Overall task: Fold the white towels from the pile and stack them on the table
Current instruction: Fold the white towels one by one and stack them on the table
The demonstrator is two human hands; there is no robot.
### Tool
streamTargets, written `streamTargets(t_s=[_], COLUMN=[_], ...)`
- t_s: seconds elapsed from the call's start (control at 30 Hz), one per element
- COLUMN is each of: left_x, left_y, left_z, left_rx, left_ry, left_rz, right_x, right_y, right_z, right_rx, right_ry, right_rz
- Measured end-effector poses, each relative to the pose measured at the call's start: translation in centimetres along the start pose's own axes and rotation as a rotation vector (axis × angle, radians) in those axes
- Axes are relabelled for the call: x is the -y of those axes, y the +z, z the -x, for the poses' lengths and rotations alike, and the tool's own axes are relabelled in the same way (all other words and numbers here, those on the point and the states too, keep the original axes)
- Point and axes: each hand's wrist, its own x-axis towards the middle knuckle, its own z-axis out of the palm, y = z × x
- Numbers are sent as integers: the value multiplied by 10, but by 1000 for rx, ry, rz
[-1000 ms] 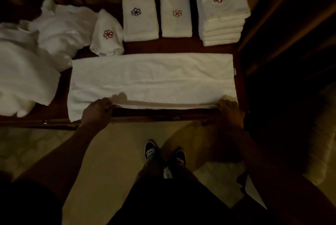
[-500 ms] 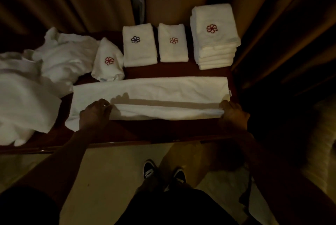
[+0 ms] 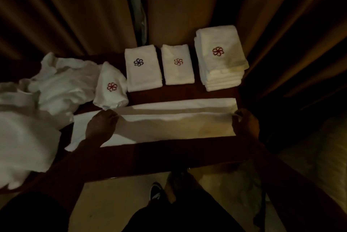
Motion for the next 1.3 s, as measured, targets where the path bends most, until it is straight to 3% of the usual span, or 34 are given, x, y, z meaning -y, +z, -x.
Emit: streamTargets(t_s=[0.47,0.9,1.03,1.2,1.3], left_x=[-11,-17,-20,-15,-13], left_y=[30,47,40,27,17], left_z=[-36,-36,-24,-14,-7], left_rx=[10,56,32,22,17], left_ry=[-169,-255,-277,-217,-234], left_rz=[-182,-206,-180,-154,-125], right_x=[2,5,16,34,54], right_y=[32,48,48,49,56], right_z=[-80,-105,-98,-76,-60], right_rx=[90,217,172,66,91], right_ry=[-20,53,107,-68,-223], right_rz=[-73,95,244,210,156])
